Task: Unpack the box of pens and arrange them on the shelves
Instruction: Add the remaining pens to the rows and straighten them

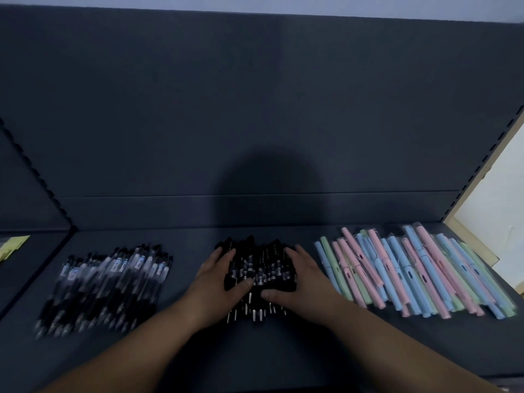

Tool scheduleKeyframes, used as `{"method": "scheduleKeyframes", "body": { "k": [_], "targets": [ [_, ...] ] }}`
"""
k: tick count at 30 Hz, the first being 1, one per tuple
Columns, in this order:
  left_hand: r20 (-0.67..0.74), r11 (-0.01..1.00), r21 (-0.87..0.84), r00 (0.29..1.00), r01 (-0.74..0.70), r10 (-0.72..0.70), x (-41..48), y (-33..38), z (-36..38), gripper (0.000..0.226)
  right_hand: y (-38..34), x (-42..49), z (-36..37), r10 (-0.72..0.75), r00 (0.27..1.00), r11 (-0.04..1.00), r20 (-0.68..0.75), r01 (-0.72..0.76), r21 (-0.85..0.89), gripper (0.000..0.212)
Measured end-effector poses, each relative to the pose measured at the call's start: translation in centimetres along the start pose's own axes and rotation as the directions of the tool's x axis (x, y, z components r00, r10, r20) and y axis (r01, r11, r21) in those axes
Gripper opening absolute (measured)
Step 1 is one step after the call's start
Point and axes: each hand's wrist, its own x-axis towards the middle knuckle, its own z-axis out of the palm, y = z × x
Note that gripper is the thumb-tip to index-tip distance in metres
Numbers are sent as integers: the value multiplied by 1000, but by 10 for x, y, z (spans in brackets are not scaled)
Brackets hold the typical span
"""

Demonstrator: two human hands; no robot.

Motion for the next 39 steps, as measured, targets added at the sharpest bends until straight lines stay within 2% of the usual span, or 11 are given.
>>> {"method": "scheduleKeyframes", "body": {
  "k": [4, 6, 8, 12, 19, 23, 26, 28, 30, 32, 39],
  "targets": [
    [46, 969, 167, 984, -180, 175, -12, -3, -3, 99, 2, -17, -2, -27, 996, 997, 81, 32, -66, 127],
    [105, 922, 284, 965, -262, 242, -12, -7, -1, 92, 3, -23, 1, -50, 993, 986, 110, 67, -155, 127],
    [147, 891, 347, 955, -293, 257, -10, -7, 0, 97, 3, -22, 4, -63, 992, 974, 105, 84, -209, 124],
    [135, 880, 387, 961, -276, 242, -4, 1, 0, 118, 3, -16, 5, -87, 995, 970, 44, 94, -223, 109],
    [126, 854, 427, 954, -298, 271, -8, 5, 1, 124, 7, -14, 5, -109, 994, 971, 7, 108, -213, 102],
    [133, 801, 495, 941, -335, 311, -17, 9, -1, 110, 5, -15, 4, -119, 993, 970, -15, 113, -217, 101],
    [108, 849, 450, 960, -277, 256, -21, 8, 1, 85, 4, -16, 4, -125, 992, 968, -13, 119, -219, 99],
    [71, 842, 468, 962, -267, 265, -22, 9, 2, 86, 3, -17, 1, -119, 993, 972, 8, 118, -205, 100],
    [88, 826, 487, 957, -283, 276, -21, 8, 2, 101, 1, -20, -5, -118, 993, 979, 9, 118, -168, 102],
    [71, 810, 508, 951, -294, 300, -21, 9, 0, 111, 0, -24, -12, -123, 991, 984, -42, 117, -131, 97],
    [16, 824, 406, 905, -394, 425, -22, 70, 29, 85, 30, -27, -66, -85, 912, 990, -400, 30, -141, 45]
  ]
}}
